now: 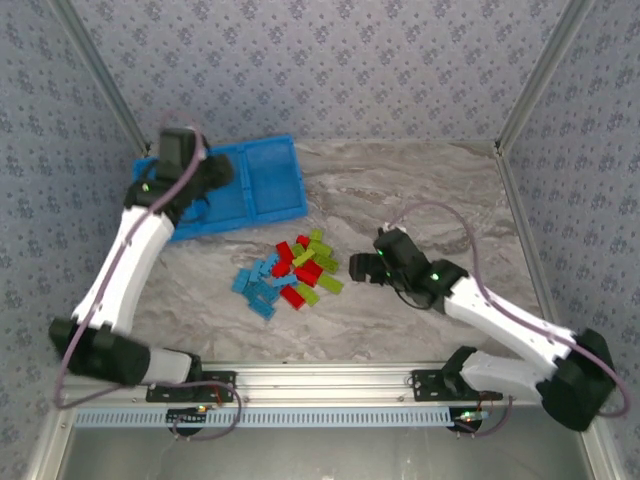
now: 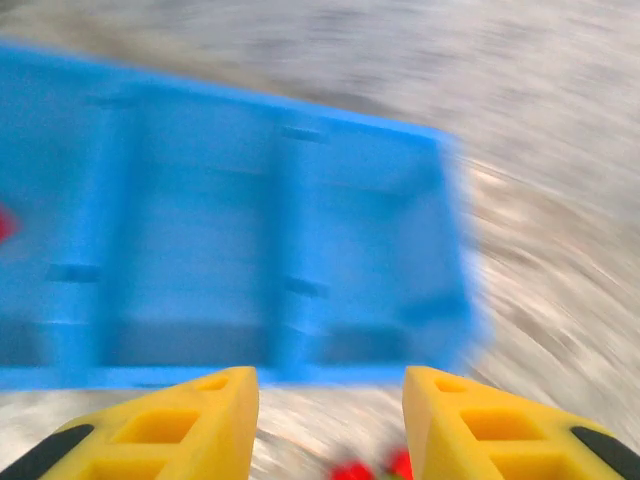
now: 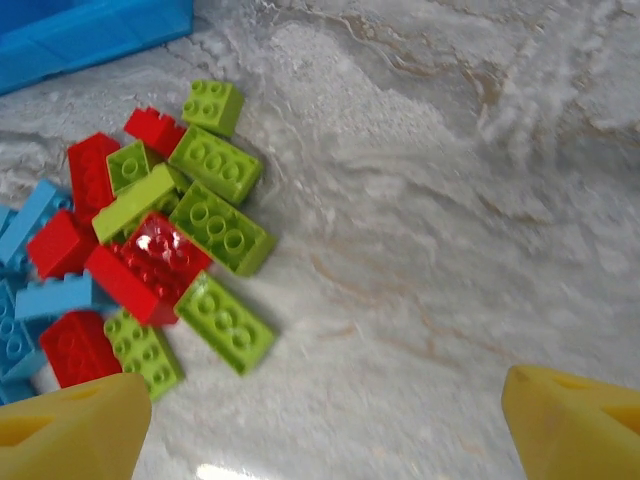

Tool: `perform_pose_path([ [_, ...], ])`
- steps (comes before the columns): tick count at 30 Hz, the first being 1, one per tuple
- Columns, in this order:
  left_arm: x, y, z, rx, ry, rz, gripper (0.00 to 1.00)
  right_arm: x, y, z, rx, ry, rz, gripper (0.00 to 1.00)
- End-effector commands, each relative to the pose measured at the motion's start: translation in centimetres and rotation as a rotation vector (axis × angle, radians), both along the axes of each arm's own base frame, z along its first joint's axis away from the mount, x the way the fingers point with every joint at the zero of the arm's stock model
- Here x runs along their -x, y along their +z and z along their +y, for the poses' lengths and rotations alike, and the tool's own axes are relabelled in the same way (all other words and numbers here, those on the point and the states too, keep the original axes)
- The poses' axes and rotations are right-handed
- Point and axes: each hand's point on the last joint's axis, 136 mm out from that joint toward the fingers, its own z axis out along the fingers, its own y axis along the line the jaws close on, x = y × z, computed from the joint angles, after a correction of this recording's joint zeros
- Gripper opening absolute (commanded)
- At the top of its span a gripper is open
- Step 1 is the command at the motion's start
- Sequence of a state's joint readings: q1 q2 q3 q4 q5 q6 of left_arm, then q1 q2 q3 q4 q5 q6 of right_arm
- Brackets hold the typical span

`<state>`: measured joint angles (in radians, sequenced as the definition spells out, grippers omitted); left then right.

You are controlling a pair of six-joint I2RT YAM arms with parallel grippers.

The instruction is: Sort the legos into containers by color

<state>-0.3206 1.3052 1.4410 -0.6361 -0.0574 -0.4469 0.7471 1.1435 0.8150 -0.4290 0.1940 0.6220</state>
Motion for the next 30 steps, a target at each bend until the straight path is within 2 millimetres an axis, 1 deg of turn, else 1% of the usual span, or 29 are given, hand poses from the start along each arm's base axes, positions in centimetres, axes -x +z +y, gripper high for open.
perform_pose_path([
  [1,6.4,-1.1,-5.5,-0.232,-0.419,-0.055,0.43,-3.4,0.7,2.9,-0.037,0.043,-0.034,0.93],
  [3,10.2,-2.9,-7.5,-0.342,-0.622,-0.074,0.43,-5.6,0.1,4.7,-0.068,0.052,-0.024,0.91],
  [4,11.5,-3.9,-8.0,-0.387,-0.698,-0.086,0.43,-6.5,-0.3,5.3,-0.074,0.049,-0.013,0.88],
  [6,14.1,-6.9,-9.0,-0.458,-0.873,-0.104,0.45,-8.4,-1.5,6.7,-0.071,0.044,0.028,0.82],
  [8,16.3,-9.5,-9.9,-0.499,-1.034,-0.139,0.49,-9.9,-2.8,7.8,-0.053,0.03,0.067,0.8],
  [9,17.6,-10.8,-10.2,-0.51,-1.125,-0.149,0.52,-10.9,-2.9,8.7,-0.055,0.026,0.074,0.77],
  [11,18.7,-11.6,-10.8,-0.507,-1.226,-0.197,0.56,-12.2,-4.2,9.7,-0.043,0.015,0.102,0.75],
  [13,19.2,-12.3,-10.7,-0.52,-1.261,-0.195,0.57,-13.3,-5.4,10.3,-0.031,-0.014,0.124,0.73],
  [16,19.0,-13.3,-10.3,-0.556,-1.256,-0.171,0.6,-14.7,-7.3,11.0,0.001,-0.044,0.162,0.7],
  [20,18.7,-12.9,-10.2,-0.567,-1.236,-0.198,0.62,-15.7,-9.5,11.4,0.047,-0.082,0.201,0.68],
  [22,18.6,-12.6,-10.1,-0.572,-1.224,-0.222,0.63,-15.9,-10.4,11.1,0.067,-0.116,0.217,0.66],
  [25,18.7,-12.3,-9.9,-0.575,-1.209,-0.253,0.63,-15.8,-11.8,11.3,0.086,-0.115,0.25,0.65],
  [27,18.7,-12.0,-9.8,-0.579,-1.205,-0.271,0.63,-15.6,-12.5,11.4,0.103,-0.117,0.261,0.58],
  [30,18.6,-11.7,-9.8,-0.583,-1.2,-0.287,0.63,-15.0,-13.3,10.9,0.136,-0.142,0.268,0.54],
])
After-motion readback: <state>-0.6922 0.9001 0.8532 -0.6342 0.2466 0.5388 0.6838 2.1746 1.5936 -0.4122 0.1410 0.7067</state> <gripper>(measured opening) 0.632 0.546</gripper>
